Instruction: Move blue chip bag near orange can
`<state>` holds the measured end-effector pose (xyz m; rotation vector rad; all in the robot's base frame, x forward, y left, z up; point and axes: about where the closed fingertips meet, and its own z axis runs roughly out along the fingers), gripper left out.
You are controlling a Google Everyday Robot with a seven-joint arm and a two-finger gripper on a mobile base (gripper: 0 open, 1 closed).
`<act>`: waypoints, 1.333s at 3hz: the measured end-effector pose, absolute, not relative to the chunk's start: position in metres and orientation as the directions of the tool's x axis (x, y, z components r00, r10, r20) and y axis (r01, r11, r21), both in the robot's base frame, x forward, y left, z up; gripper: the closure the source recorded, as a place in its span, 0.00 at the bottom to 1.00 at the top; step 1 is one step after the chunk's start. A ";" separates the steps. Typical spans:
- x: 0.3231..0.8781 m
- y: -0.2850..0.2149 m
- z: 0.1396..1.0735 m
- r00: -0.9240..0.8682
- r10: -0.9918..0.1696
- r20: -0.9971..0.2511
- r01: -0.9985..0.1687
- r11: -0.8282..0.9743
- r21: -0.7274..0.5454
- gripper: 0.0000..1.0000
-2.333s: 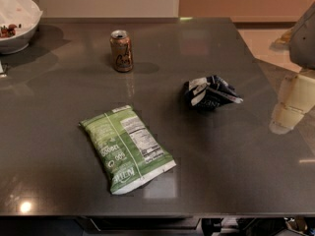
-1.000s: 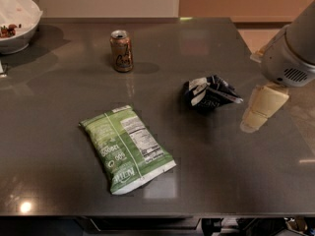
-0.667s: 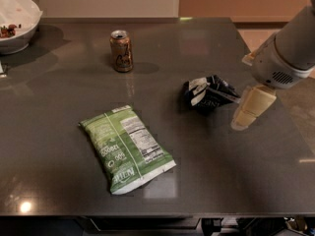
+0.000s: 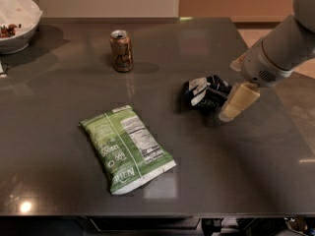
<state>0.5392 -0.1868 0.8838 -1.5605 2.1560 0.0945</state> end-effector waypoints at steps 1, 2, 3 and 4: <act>0.549 -0.181 0.881 -0.244 -0.866 -0.436 -0.914 0.356 -0.195 0.27; 0.557 -0.172 0.881 -0.237 -0.858 -0.455 -0.920 0.349 -0.180 0.51; 0.561 -0.166 0.881 -0.233 -0.855 -0.464 -0.922 0.345 -0.173 0.73; 0.583 -0.142 0.892 -0.184 -0.857 -0.482 -0.925 0.316 -0.209 0.97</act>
Offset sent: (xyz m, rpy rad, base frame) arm 0.0279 0.0245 -0.0026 0.0827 0.0268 0.0219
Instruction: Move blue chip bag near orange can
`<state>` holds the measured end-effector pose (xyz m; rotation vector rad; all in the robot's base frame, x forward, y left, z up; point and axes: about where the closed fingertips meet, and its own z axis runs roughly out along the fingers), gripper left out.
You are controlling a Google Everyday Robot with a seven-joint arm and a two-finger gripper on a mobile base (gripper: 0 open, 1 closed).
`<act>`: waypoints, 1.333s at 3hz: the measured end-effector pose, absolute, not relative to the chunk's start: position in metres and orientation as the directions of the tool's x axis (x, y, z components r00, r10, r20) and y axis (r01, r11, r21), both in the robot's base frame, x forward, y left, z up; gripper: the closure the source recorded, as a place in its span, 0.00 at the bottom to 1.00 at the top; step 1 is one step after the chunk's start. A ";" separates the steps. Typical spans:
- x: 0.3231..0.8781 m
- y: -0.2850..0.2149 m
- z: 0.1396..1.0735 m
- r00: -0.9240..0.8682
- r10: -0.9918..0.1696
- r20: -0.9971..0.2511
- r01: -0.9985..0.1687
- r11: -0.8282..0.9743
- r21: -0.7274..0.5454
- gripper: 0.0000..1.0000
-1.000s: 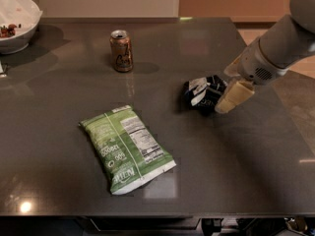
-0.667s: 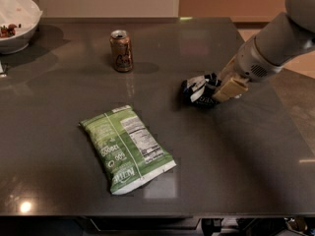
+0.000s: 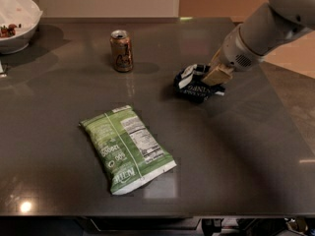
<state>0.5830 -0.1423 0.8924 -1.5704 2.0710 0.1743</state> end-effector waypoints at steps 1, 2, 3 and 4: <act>0.613 -0.115 0.902 -0.126 -0.858 -0.498 -0.926 0.282 -0.251 1.00; 0.643 -0.088 0.907 -0.072 -0.858 -0.509 -0.924 0.249 -0.289 1.00; 0.665 -0.064 0.906 -0.028 -0.859 -0.511 -0.922 0.220 -0.319 1.00; 0.685 -0.046 0.901 0.006 -0.859 -0.513 -0.918 0.198 -0.343 0.82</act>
Offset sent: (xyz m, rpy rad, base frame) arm 0.0968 0.0849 0.0258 0.0278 -0.1509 0.1168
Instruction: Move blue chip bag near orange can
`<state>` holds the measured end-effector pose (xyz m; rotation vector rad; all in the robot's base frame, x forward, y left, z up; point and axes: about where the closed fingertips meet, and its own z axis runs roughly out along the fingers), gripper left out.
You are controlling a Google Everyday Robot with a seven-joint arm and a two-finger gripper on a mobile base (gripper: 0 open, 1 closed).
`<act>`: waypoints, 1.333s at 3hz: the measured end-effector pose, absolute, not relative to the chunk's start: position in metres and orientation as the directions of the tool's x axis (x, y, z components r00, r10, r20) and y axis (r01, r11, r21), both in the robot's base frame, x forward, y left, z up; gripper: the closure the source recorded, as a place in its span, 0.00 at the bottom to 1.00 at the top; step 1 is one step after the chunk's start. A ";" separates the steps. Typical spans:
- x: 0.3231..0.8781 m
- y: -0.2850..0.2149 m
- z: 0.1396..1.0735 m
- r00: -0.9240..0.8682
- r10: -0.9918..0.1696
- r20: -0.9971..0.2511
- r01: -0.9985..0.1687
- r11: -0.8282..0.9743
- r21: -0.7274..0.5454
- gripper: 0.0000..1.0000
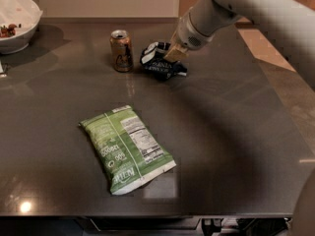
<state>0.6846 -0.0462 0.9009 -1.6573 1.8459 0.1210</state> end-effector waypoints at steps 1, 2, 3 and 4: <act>0.698 -0.033 0.894 0.025 -0.856 -0.517 -0.919 0.183 -0.348 0.58; 0.703 -0.024 0.890 0.037 -0.848 -0.529 -0.925 0.172 -0.340 0.36; 0.703 -0.023 0.888 0.037 -0.848 -0.528 -0.926 0.170 -0.338 0.13; 0.703 -0.021 0.886 0.037 -0.848 -0.528 -0.927 0.168 -0.335 0.00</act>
Offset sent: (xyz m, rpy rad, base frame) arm 0.0248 0.0299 -0.0107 0.0399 0.0009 0.0515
